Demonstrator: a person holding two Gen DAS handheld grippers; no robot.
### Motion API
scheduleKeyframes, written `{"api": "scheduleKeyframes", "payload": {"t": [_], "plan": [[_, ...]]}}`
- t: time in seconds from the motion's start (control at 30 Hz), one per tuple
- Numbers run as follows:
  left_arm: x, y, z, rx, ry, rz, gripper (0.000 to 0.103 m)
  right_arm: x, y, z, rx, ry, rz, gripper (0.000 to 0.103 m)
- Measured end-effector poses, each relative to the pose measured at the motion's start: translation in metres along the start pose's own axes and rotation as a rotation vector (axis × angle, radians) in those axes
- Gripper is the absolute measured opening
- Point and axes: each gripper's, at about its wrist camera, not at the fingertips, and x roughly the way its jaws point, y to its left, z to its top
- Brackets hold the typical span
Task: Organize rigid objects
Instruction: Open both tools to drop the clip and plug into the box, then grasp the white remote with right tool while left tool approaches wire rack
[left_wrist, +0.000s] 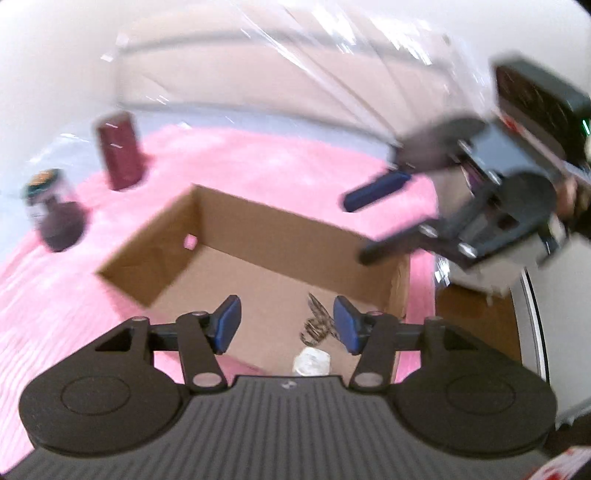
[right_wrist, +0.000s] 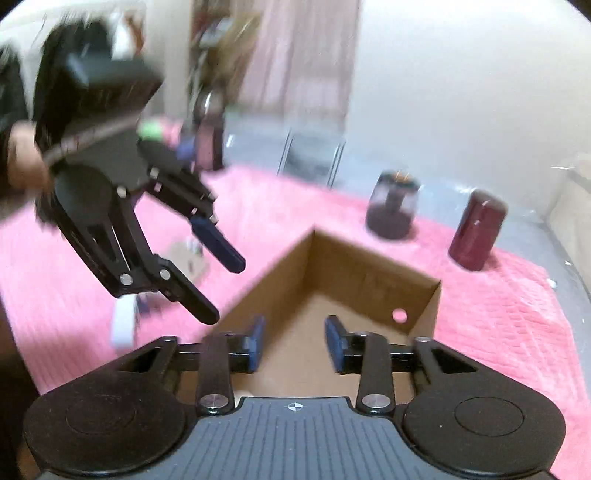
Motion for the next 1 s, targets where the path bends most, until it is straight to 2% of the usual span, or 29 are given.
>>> {"api": "scheduleKeyframes", "payload": {"t": [0.03, 0.1, 0.17, 0.27, 0.37, 0.47, 0.53, 0.73, 0.9, 1.0], "plan": [[-0.014, 0.001, -0.005, -0.021, -0.022, 0.015, 0.055, -0.007, 0.009, 0.007, 0.021, -0.033, -0.009, 0.049], [-0.040, 0.002, -0.018, -0.059, -0.065, 0.063, 0.066, -0.019, 0.032, 0.007, 0.064, -0.095, 0.005, 0.052], [-0.066, 0.002, -0.034, -0.095, -0.094, 0.110, 0.069, -0.028, 0.059, 0.010, 0.093, -0.146, 0.013, 0.055], [-0.102, 0.006, -0.060, -0.158, -0.139, 0.182, 0.074, -0.029, 0.093, 0.009, 0.152, -0.195, 0.049, 0.061], [-0.131, 0.004, -0.085, -0.198, -0.169, 0.256, 0.079, -0.015, 0.126, 0.002, 0.175, -0.211, 0.095, 0.063], [-0.157, 0.003, -0.119, -0.250, -0.200, 0.349, 0.081, -0.001, 0.162, -0.010, 0.150, -0.186, 0.145, 0.064], [-0.172, 0.002, -0.142, -0.291, -0.219, 0.404, 0.085, 0.011, 0.184, -0.016, 0.133, -0.157, 0.171, 0.064], [-0.198, 0.008, -0.222, -0.431, -0.239, 0.552, 0.092, 0.070, 0.200, -0.028, 0.065, -0.065, 0.189, 0.064], [-0.199, 0.019, -0.274, -0.568, -0.236, 0.586, 0.092, 0.106, 0.197, -0.044, 0.068, 0.002, 0.196, 0.064], [-0.198, 0.021, -0.299, -0.602, -0.218, 0.625, 0.092, 0.123, 0.196, -0.051, 0.059, 0.024, 0.187, 0.064]]}}
